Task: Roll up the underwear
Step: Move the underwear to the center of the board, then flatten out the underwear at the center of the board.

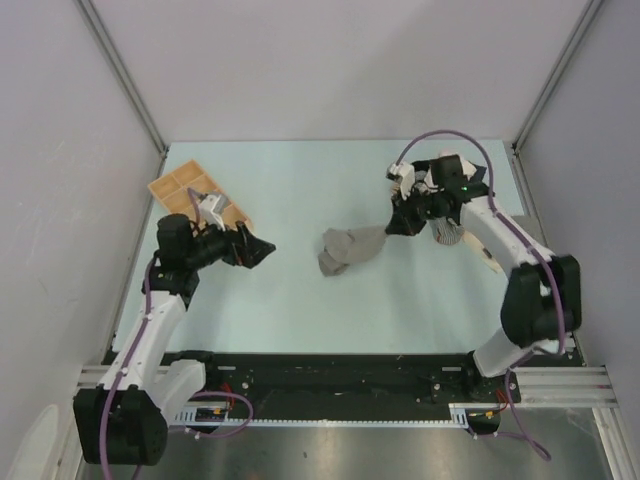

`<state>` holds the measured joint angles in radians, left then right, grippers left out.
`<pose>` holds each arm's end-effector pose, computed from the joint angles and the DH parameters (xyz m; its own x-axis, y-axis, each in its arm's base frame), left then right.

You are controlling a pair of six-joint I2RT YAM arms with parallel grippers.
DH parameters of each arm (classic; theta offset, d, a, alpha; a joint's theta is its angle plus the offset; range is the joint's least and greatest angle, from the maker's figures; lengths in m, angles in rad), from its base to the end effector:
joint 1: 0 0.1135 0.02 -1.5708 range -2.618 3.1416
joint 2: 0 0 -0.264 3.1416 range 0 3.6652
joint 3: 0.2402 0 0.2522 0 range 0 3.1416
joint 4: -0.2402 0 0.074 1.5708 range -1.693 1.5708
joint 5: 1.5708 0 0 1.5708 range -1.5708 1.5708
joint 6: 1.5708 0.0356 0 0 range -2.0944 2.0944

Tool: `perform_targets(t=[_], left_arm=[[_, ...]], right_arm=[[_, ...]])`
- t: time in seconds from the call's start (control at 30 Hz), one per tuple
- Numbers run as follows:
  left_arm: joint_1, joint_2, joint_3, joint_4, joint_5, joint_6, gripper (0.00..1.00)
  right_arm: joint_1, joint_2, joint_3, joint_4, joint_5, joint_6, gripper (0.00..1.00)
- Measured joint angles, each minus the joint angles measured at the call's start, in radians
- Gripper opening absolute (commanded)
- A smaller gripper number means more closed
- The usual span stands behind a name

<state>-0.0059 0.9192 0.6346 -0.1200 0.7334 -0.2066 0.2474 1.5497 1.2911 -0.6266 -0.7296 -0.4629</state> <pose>0.2040 -0.0250 0.2727 -0.5124 -0.1494 -0.8457 0.5258 0.7240 -0.4465 0.3144 0.1039 0.2950 -0.4073 -0.4462 -0.7969 -0.8646 0.4696 0.1789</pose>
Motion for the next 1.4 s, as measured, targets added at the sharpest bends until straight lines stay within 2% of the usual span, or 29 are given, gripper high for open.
perform_targets(t=[0.07,0.1,0.17,0.27,0.4,0.43,0.57,0.7,0.97,1.1,1.23,1.4], left_arm=[[-0.051,0.019,0.000,-0.012,-0.009,0.008,1.00],[-0.074,0.025,0.000,-0.019,-0.018,0.014,1.00],[-0.134,0.038,0.002,-0.038,-0.050,0.040,1.00],[-0.253,0.070,0.017,-0.068,-0.107,0.103,1.00],[-0.428,0.148,0.079,-0.103,-0.192,0.223,0.97],[-0.505,0.199,0.123,-0.107,-0.224,0.275,0.95],[-0.670,0.391,0.275,-0.096,-0.292,0.376,0.82],[-0.780,0.606,0.394,-0.060,-0.364,0.409,0.71],[-0.912,0.933,0.554,-0.074,-0.542,0.410,0.68],[-0.936,1.014,0.618,-0.103,-0.659,0.410,0.68],[-0.934,1.031,0.631,-0.117,-0.739,0.412,0.66],[-0.930,1.058,0.663,-0.137,-0.785,0.420,0.47]], right_arm=[[-0.038,0.119,-0.039,0.008,0.048,0.015,0.24],[-0.067,0.192,-0.064,0.003,0.078,0.017,0.33],[-0.123,0.211,-0.080,-0.002,0.094,0.011,0.45],[-0.190,0.177,-0.100,-0.023,0.104,-0.051,0.52],[-0.146,0.061,-0.100,-0.042,0.040,-0.195,0.53],[-0.132,0.042,-0.100,-0.043,0.016,-0.224,0.53],[-0.075,0.021,-0.103,-0.071,-0.076,-0.330,0.52],[-0.098,0.022,-0.119,-0.111,-0.127,-0.368,0.52],[-0.265,0.022,-0.120,-0.164,-0.209,-0.390,0.51],[-0.286,0.022,-0.120,-0.185,-0.227,-0.406,0.51],[-0.280,0.022,-0.120,-0.198,-0.229,-0.416,0.51],[-0.246,0.026,-0.120,-0.235,-0.220,-0.481,0.51]])
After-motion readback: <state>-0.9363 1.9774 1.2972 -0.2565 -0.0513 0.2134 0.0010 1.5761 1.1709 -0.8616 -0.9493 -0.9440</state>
